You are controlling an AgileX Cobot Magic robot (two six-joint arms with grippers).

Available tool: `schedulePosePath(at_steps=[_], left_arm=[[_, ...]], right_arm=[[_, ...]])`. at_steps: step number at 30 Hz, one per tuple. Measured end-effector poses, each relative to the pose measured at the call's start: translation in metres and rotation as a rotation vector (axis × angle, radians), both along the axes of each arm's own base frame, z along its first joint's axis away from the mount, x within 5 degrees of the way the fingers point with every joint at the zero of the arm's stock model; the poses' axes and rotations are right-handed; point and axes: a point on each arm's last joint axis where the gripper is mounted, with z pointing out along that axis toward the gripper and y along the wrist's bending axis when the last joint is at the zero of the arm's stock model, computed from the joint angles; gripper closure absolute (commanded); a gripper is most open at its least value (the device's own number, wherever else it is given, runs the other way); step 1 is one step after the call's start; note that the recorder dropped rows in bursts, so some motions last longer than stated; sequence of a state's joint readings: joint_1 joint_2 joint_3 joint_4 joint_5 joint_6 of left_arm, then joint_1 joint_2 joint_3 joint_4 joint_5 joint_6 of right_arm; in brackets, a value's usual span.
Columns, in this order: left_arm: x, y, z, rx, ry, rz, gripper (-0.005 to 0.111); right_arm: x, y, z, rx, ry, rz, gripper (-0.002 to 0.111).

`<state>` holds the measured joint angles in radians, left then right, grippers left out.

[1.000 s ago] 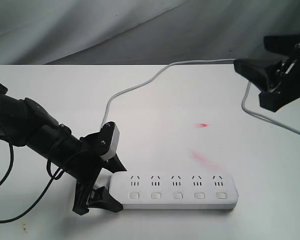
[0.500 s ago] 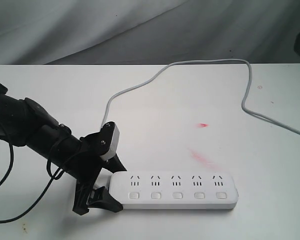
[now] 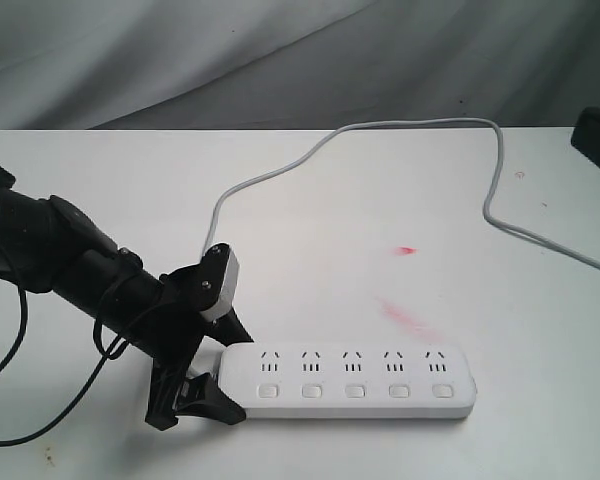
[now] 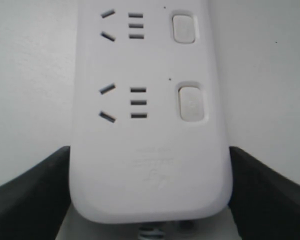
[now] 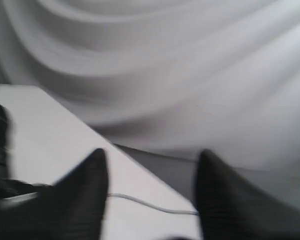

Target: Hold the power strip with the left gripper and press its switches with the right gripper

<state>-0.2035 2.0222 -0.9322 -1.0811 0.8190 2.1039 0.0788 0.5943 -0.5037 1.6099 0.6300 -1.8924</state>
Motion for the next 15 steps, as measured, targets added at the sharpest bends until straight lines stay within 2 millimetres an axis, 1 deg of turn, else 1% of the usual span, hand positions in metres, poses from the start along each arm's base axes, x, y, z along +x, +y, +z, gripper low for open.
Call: schedulePosePath(at_steps=[2, 6, 9, 15], left_arm=[[0.0000, 0.0000, 0.0000, 0.000, 0.000, 0.000, 0.055], [0.0000, 0.0000, 0.0000, 0.000, 0.000, 0.000, 0.055], [0.0000, 0.0000, 0.0000, 0.000, 0.000, 0.000, 0.055], [0.0000, 0.0000, 0.0000, 0.000, 0.000, 0.000, 0.055]], right_arm=[[-0.0069, 0.0068, -0.0005, 0.118, 0.107, 0.106, 0.108], [-0.0087, 0.0082, 0.0040, 0.267, 0.177, 0.144, 0.108], [-0.0091, 0.0084, 0.0054, 0.300, 0.188, 0.152, 0.108], [-0.0093, 0.0085, 0.0057, 0.306, 0.191, 0.155, 0.108]])
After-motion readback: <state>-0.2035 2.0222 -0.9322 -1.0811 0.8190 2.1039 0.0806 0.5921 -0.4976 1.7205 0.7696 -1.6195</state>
